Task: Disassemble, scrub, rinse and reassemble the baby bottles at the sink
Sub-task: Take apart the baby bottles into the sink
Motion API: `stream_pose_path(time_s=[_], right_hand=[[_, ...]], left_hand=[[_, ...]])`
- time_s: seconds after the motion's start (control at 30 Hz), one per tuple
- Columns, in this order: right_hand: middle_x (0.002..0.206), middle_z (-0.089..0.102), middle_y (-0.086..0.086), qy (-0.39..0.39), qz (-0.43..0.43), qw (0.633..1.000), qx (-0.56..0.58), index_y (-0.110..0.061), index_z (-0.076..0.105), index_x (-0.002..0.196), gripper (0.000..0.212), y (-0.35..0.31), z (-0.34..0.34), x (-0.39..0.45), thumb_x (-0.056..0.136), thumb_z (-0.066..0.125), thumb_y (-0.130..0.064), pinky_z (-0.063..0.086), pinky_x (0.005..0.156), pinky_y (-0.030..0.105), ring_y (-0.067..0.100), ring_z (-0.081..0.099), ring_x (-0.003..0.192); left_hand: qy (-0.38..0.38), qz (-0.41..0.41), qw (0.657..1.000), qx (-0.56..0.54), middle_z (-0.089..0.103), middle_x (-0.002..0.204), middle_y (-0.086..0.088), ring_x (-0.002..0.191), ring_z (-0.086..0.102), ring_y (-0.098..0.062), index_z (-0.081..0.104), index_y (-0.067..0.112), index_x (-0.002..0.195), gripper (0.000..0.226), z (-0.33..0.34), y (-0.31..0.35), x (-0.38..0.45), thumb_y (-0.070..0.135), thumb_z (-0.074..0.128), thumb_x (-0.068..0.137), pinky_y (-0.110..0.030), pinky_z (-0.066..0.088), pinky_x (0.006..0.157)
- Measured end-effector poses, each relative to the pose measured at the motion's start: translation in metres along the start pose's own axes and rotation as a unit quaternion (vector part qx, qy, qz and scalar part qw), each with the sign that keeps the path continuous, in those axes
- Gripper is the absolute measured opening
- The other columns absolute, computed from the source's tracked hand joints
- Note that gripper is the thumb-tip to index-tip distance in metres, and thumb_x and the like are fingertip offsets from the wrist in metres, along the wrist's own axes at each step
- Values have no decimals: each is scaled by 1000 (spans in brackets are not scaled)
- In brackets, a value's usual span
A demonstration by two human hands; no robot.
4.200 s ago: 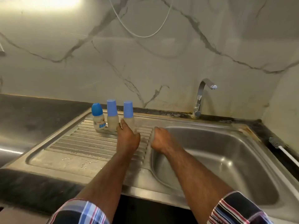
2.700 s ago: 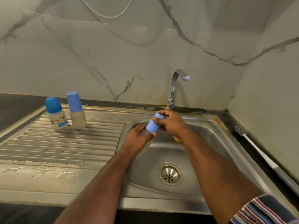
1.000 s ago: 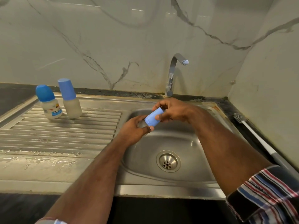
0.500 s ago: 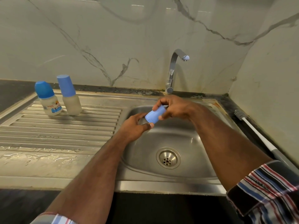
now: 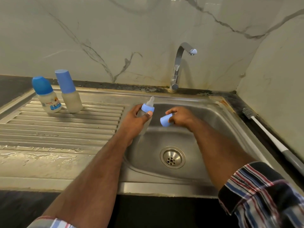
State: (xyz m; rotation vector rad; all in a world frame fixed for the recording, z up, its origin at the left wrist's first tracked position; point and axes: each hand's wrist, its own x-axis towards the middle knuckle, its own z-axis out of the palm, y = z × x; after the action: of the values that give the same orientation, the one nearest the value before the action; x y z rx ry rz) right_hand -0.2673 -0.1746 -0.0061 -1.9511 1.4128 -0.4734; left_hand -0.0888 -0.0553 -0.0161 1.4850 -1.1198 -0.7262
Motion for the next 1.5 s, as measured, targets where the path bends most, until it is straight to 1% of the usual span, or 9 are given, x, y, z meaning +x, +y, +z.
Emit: stream_pose_path(time_s=[0.1,0.27,0.67,0.87,0.97,1.07,1.23,1.37,1.5], right_hand=[[109,65,6,-69,0,992,-109,-16,66,117,41,2,29,8,80,78,-4,52,67,27,20,62,80],[124,64,5,-112,-51,954,-272,-13,63,120,44,-1,61,20,79,80,-10,48,88,30,24,60,112],[133,61,12,-187,-62,924,-327,-9,59,134,42,-4,79,30,92,65,-10,50,96,35,28,60,118],[141,55,9,-162,-25,961,-222,-17,48,145,57,-9,60,29,91,64,-6,50,97,35,26,57,121],[108,71,11,-113,41,988,101,-12,61,126,33,-22,31,15,96,55,0,56,79,36,23,65,91],[105,74,8,-155,31,930,332,-12,66,118,28,-33,-1,-9,95,57,0,55,89,39,20,66,91],[100,74,8,-113,-26,948,296,-4,71,115,37,-54,0,-22,83,80,-20,55,77,28,15,66,87],[106,75,14,-71,-57,950,299,-11,73,102,31,-60,2,-23,74,85,-8,59,87,33,20,71,95],[110,73,15,-116,-74,933,332,-5,66,118,41,-60,-7,-29,80,73,10,60,84,28,22,71,98]], left_hand=[[6,0,1000,-5,62,108,21,101,61,-4,59,33,133,38,-3,-2,1,37,68,96,-31,54,83],[22,5,999,26,61,114,14,104,61,-9,57,31,135,43,-1,-5,3,39,69,95,-36,54,88],[22,9,999,29,68,114,9,102,63,-6,62,26,132,46,0,-8,4,33,77,89,-24,53,82],[9,15,999,28,68,116,7,101,63,-5,61,22,133,50,-1,-9,5,26,80,87,-18,50,78],[-1,4,1000,18,69,116,4,102,66,-10,60,20,134,54,-1,-10,5,19,81,85,-21,52,76],[-7,3,999,32,70,118,2,102,67,-13,60,19,134,57,0,-8,4,18,84,81,-31,57,85],[-38,13,998,44,74,110,3,99,71,-17,66,21,126,61,3,-3,0,31,88,70,-41,60,87],[-59,19,998,19,76,105,1,96,73,-18,68,22,124,46,-2,0,-1,19,84,81,-46,62,85],[-113,-48,991,-62,76,105,-5,91,72,-18,69,23,120,33,-7,4,-4,14,77,89,-37,60,67]])
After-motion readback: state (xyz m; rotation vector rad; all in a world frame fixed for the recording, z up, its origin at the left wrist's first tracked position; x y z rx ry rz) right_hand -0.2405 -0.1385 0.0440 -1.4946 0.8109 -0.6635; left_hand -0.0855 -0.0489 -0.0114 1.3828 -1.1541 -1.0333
